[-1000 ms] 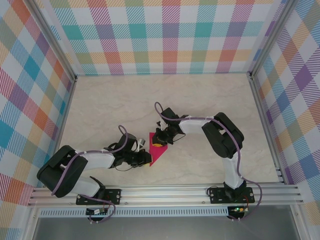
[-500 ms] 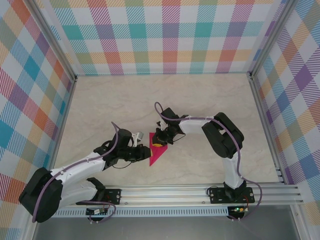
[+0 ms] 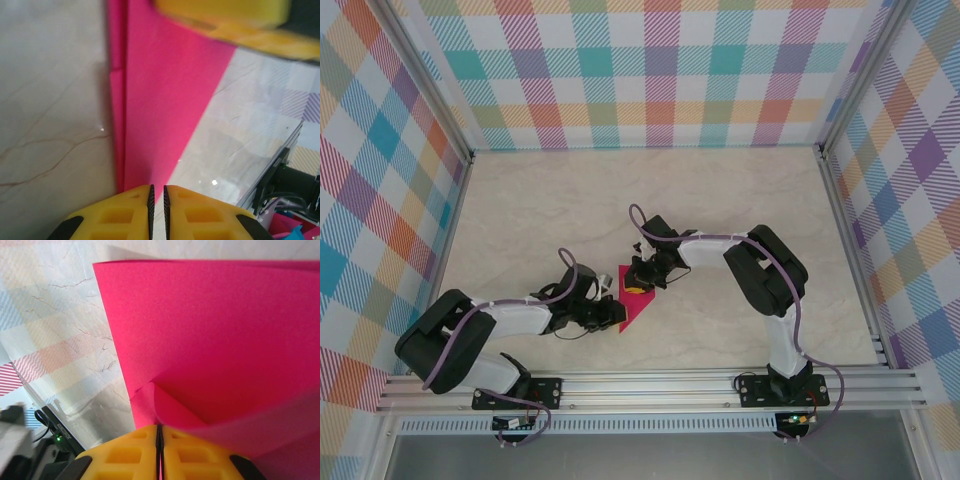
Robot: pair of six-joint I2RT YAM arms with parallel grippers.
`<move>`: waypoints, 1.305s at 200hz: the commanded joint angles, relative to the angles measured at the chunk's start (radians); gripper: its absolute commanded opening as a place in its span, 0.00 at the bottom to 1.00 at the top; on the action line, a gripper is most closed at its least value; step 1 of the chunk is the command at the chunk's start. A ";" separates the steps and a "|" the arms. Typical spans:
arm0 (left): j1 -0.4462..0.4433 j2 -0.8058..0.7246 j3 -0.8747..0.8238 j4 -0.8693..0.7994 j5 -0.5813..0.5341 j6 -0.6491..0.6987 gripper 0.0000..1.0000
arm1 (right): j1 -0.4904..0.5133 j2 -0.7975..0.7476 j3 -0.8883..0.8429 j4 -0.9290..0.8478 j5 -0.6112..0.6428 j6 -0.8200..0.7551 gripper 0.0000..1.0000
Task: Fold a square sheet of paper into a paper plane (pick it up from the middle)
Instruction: Fourth fold the wing at the center of the table.
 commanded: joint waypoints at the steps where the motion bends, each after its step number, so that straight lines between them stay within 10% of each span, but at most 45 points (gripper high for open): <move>1: -0.010 0.023 -0.036 -0.020 0.053 0.022 0.17 | -0.003 0.078 -0.036 -0.086 0.079 -0.015 0.10; 138: -0.019 -0.337 0.030 -0.400 -0.004 0.095 0.19 | -0.001 0.073 -0.038 -0.088 0.083 -0.011 0.10; 261: -0.018 -0.081 0.094 -0.021 -0.166 -0.026 0.09 | -0.001 0.063 -0.035 -0.081 0.065 -0.010 0.11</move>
